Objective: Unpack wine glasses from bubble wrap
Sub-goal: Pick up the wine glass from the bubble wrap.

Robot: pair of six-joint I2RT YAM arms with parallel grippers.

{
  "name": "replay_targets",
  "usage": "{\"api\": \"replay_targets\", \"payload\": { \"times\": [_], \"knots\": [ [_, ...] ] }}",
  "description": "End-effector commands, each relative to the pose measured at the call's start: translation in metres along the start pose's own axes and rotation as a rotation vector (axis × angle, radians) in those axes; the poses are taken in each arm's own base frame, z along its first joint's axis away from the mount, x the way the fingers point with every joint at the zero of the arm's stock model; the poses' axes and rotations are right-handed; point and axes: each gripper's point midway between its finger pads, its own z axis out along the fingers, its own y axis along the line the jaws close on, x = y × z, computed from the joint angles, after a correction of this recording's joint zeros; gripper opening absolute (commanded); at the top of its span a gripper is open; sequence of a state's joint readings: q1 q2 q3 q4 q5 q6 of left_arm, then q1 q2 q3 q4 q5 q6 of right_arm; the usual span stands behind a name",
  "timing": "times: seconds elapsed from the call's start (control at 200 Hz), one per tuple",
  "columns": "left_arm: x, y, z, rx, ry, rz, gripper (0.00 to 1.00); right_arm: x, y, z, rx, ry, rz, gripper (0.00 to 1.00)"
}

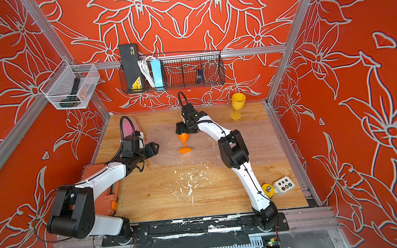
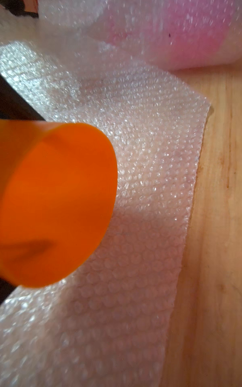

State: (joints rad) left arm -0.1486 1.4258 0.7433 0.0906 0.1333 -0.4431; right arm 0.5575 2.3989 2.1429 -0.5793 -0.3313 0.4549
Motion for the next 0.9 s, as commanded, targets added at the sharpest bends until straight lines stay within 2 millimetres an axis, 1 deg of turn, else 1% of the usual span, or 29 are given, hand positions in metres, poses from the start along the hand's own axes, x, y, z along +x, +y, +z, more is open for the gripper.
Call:
{"api": "replay_targets", "payload": {
  "times": [0.0,0.03,0.115,0.15,0.19,0.235,0.24,0.33,0.38,0.425,0.53,0.59,0.736,0.891],
  "knots": [
    [-0.004,0.000,-0.006,0.006,-0.019,0.001,0.68,-0.046,0.031,-0.053,-0.069,-0.194,-0.099,0.80],
    [-0.004,0.000,-0.006,0.004,-0.020,0.000,0.68,-0.050,0.032,-0.062,-0.063,-0.223,-0.116,0.80],
    [-0.004,0.000,-0.006,0.004,-0.022,0.002,0.68,-0.053,0.032,-0.081,-0.043,-0.273,-0.158,0.80],
    [-0.004,0.000,-0.006,0.004,-0.022,0.002,0.68,-0.056,0.030,-0.092,-0.026,-0.307,-0.179,0.80],
    [-0.004,0.000,-0.006,0.005,-0.022,0.003,0.68,-0.055,0.028,-0.099,-0.009,-0.329,-0.195,0.80],
    [-0.004,0.000,-0.006,0.001,-0.023,0.002,0.68,-0.057,0.025,-0.114,0.013,-0.367,-0.219,0.80],
    [-0.004,0.001,-0.006,0.001,-0.023,0.003,0.68,-0.060,0.027,-0.119,0.013,-0.382,-0.224,0.80],
    [-0.004,0.000,-0.006,0.003,-0.022,0.003,0.68,-0.061,0.010,-0.147,0.076,-0.455,-0.241,0.79],
    [-0.005,-0.001,-0.006,0.006,-0.022,0.004,0.68,-0.060,-0.005,-0.161,0.108,-0.488,-0.228,0.79],
    [-0.005,-0.001,-0.005,0.009,-0.021,0.002,0.68,-0.061,-0.019,-0.177,0.139,-0.530,-0.212,0.79],
    [-0.006,-0.003,-0.006,0.015,-0.025,0.001,0.68,-0.057,-0.061,-0.211,0.215,-0.611,-0.146,0.79],
    [-0.007,-0.003,-0.005,0.018,-0.026,0.000,0.68,-0.052,-0.087,-0.226,0.260,-0.636,-0.107,0.79],
    [-0.008,-0.006,-0.005,0.032,-0.029,-0.001,0.68,-0.042,-0.152,-0.255,0.407,-0.663,-0.013,0.78],
    [-0.009,-0.010,-0.003,0.051,-0.028,-0.003,0.68,-0.037,-0.205,-0.281,0.536,-0.712,0.049,0.78]
  ]
}}
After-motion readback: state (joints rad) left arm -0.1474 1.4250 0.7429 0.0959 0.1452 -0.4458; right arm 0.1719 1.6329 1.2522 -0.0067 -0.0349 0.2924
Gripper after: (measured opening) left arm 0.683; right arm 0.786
